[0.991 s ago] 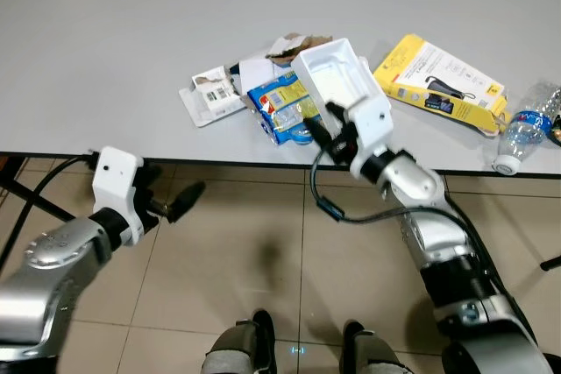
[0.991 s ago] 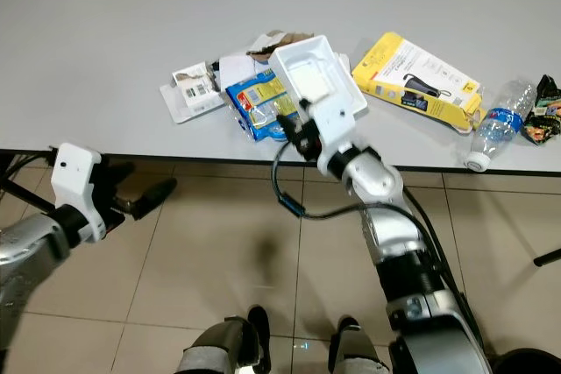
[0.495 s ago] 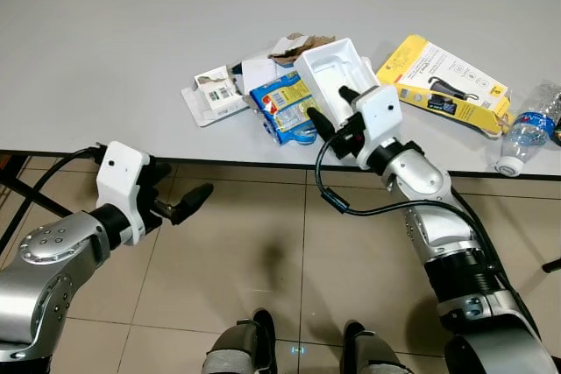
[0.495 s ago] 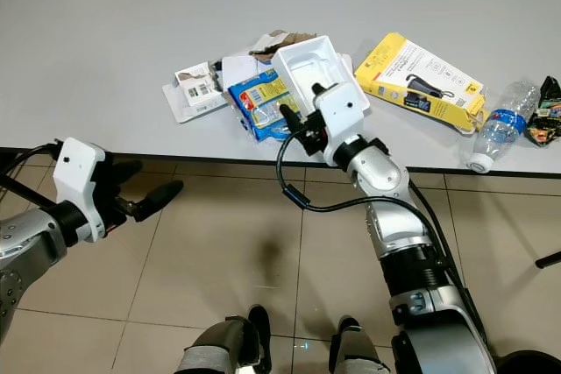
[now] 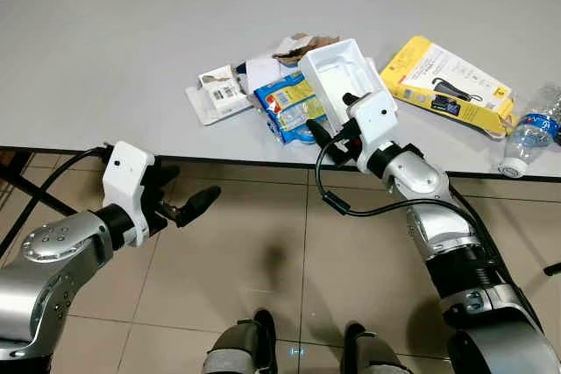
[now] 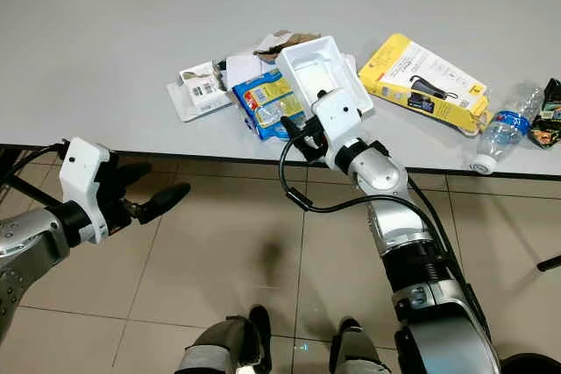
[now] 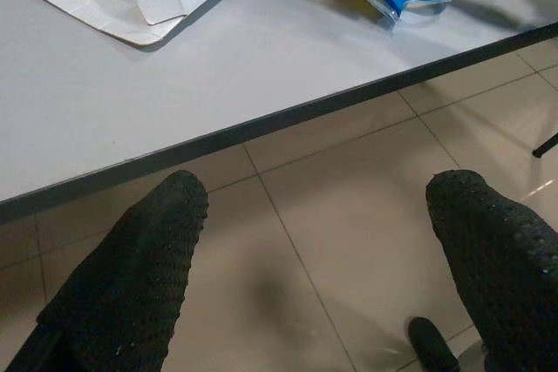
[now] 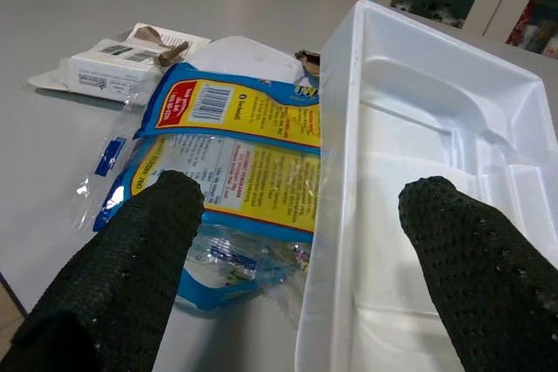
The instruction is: Picking trash to rubbish bin
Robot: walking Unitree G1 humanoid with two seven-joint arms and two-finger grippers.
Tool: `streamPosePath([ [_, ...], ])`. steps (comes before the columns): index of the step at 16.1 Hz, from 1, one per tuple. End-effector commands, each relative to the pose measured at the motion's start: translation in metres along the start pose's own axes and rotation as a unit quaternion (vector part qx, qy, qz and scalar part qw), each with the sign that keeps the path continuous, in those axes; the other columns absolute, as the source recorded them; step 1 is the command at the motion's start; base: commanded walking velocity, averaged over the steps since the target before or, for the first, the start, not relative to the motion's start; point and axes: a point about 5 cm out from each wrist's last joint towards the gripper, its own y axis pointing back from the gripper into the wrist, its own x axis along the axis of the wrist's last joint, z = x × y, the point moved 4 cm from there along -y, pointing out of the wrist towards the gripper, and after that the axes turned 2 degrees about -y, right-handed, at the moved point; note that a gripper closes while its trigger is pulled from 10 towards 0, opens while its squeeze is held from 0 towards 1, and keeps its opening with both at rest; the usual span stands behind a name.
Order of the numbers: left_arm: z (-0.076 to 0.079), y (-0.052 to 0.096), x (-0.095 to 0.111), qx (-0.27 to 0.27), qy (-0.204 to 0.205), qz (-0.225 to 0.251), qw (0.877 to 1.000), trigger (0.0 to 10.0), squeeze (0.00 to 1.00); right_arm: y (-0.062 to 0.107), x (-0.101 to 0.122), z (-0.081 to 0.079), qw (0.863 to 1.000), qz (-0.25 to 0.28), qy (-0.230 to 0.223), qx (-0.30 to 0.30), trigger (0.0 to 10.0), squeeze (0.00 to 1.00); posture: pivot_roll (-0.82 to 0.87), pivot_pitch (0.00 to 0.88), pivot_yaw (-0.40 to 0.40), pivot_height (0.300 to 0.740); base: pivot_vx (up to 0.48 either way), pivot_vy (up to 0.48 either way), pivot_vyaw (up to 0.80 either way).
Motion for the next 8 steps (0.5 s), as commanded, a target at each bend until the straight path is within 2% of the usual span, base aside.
streamPosePath([
  [1, 0.0036, 0.0024, 0.0026, -0.009, -0.004, 0.002, 1.000, 10.0, 0.00, 0.0004, -0.0076, -0.0060, 1.000, -0.015, 0.000, 0.008, 10.0, 0.00, 0.03, 0.207, 0.110, 0.740, 0.000, 0.000, 0.00],
  [8, 0.0059, 0.0018, 0.0015, -0.012, -0.001, -0.002, 1.000, 10.0, 0.00, -0.0027, -0.0133, -0.0058, 1.000, -0.028, 0.002, -0.005, 10.0, 0.00, 0.03, 0.213, 0.116, 0.740, 0.000, 0.000, 0.00],
])
